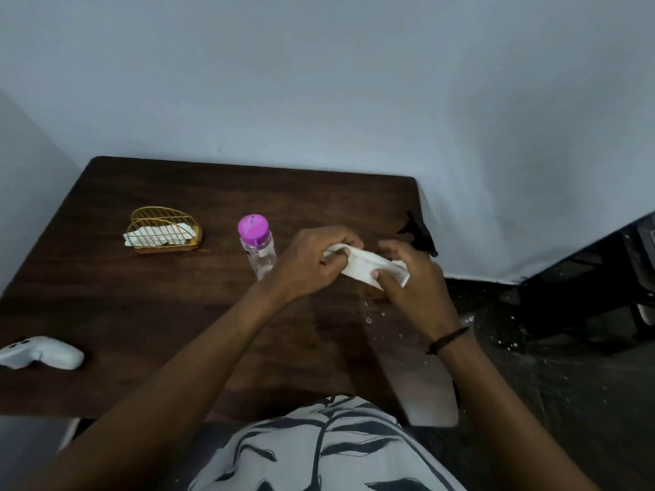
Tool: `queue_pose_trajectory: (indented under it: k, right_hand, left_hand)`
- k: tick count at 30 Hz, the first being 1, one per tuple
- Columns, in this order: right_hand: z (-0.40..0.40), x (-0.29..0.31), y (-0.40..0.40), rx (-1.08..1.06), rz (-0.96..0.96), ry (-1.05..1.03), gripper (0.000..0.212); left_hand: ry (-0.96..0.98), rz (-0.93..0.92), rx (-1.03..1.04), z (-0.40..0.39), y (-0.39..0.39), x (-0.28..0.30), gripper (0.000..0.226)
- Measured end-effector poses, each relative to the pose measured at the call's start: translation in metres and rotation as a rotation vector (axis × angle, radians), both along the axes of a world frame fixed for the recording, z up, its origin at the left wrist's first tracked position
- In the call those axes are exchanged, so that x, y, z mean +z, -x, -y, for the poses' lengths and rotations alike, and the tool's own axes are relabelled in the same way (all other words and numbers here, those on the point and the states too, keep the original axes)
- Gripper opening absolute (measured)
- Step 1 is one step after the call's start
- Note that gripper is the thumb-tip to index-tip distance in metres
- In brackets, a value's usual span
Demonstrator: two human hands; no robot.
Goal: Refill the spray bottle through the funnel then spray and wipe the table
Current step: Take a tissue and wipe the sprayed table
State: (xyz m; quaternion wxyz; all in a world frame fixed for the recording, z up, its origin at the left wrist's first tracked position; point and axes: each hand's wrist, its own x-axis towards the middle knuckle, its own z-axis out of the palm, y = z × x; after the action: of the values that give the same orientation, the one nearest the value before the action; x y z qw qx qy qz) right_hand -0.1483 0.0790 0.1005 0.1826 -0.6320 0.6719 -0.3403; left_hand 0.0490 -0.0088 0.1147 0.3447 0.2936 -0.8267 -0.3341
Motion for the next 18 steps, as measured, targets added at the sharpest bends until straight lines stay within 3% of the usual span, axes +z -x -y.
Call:
queue_pose_trajectory:
  k: [4,7,9,15,18]
  right_hand:
    - [-0.018,-0.034,0.016,0.019,0.147,-0.183,0.014]
    - [-0.034,-0.065,0.012,0.031,0.256,-0.373,0.015]
    - [-0.046,-0.093,0.004,0.007,0.231,-0.453,0.016]
    - [-0.073,-0.137,-0.011,-0.132,0.134,-0.585,0.017]
    - [-0.076,-0.138,-0.011,-0.116,-0.207,-0.413,0.022]
  left_hand:
    - [-0.218,0.143,-0.066,-0.007,0.009,-0.043,0.029]
    - [-0.384,0.339,-0.059,-0.011,0.008,-0.084,0.037]
    - [-0.43,0.432,-0.035,-0.016,0.005,-0.116,0.036]
    - [-0.311,0.504,0.046,-0.029,0.013,-0.163,0.021]
    - [-0.155,0.498,0.209,-0.034,0.028,-0.16,0.011]
